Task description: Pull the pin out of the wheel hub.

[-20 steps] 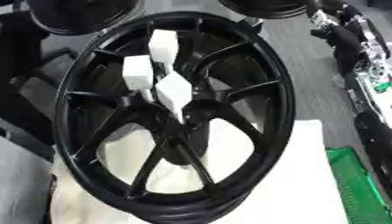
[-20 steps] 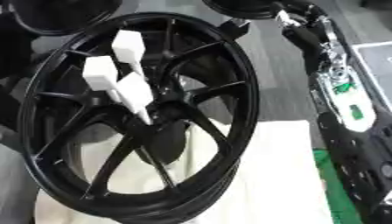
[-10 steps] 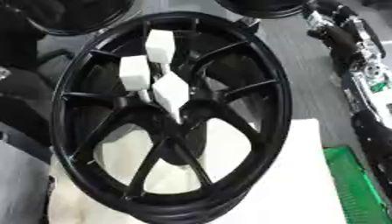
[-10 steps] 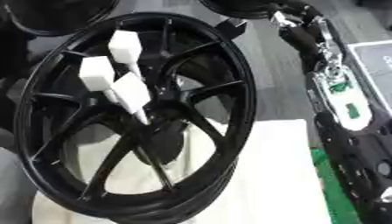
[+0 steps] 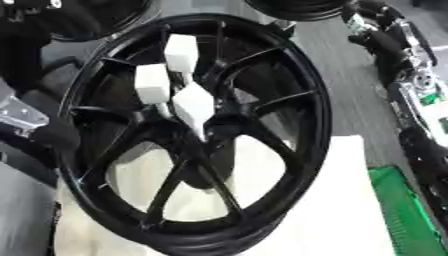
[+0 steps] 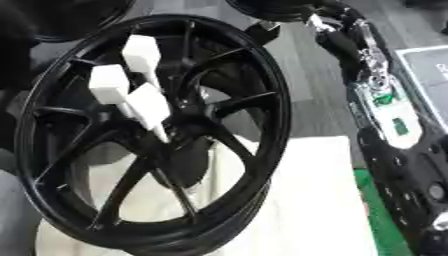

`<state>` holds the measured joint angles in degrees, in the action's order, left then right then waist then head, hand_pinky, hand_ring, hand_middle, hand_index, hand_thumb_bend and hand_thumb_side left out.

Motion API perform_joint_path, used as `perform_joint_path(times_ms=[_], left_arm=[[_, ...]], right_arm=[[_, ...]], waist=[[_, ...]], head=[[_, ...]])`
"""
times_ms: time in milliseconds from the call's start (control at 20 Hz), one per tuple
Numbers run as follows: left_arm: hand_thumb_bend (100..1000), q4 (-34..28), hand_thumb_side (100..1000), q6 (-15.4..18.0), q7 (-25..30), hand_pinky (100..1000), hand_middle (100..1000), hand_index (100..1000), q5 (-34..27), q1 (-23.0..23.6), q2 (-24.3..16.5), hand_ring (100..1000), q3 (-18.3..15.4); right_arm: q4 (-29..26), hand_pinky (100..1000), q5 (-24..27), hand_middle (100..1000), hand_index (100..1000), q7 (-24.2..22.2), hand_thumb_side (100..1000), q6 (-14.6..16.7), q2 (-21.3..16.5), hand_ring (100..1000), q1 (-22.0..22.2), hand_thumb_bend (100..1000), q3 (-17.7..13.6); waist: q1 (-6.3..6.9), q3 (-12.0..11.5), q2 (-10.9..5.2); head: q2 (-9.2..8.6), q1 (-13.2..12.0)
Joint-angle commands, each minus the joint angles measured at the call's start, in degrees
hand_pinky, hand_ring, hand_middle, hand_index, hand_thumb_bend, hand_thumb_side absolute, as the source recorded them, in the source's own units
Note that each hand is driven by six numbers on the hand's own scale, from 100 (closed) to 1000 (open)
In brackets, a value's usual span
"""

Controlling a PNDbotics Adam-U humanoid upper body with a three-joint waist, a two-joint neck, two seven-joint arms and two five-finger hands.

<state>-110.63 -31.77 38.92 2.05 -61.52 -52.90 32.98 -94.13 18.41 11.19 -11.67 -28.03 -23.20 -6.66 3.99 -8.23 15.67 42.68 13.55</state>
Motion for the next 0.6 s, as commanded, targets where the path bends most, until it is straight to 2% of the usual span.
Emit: perform_joint_path(times_ms=[50,450,550,600], left_arm=[[937,1.8,378,-3.0,1.1,890,818,898,0.4,-1.8,0.5,885,0.1],[905,8.5,296,-1.2,1.6,898,819,880,2.5,-5.1,4.8,888,1.3],[822,9.9,385,-0.6,1.6,898,816,872,3.9,-5.7,5.6,885,1.3],[827,10.6,375,-0.4,1.4,898,813,867,4.7,-5.9,6.0,883,1.3]], right_arm=[[-0.5,830,-0.3,825,843,-0.2,341,0.1,-1.9,850,-0.7,361,-0.1],[-0.4,830,-0.3,826,844,-0.2,342,0.1,-1.7,851,-0.7,361,-0.1],[-0.4,831,-0.3,826,844,-0.2,342,0.1,-1.7,851,-0.7,360,-0.1],[-0.4,831,-0.3,826,844,-0.2,342,0.1,-1.7,851,-0.7,360,-0.1]], waist=[[-0.17,0.0,-1.58],[-0.18,0.0,-1.75],[-0.18,0.0,-1.78],[-0.18,0.1,-1.80]], head=[[0.09,0.2],[0.06,0.3],[-0.08,0.2],[-0.15,0.2]])
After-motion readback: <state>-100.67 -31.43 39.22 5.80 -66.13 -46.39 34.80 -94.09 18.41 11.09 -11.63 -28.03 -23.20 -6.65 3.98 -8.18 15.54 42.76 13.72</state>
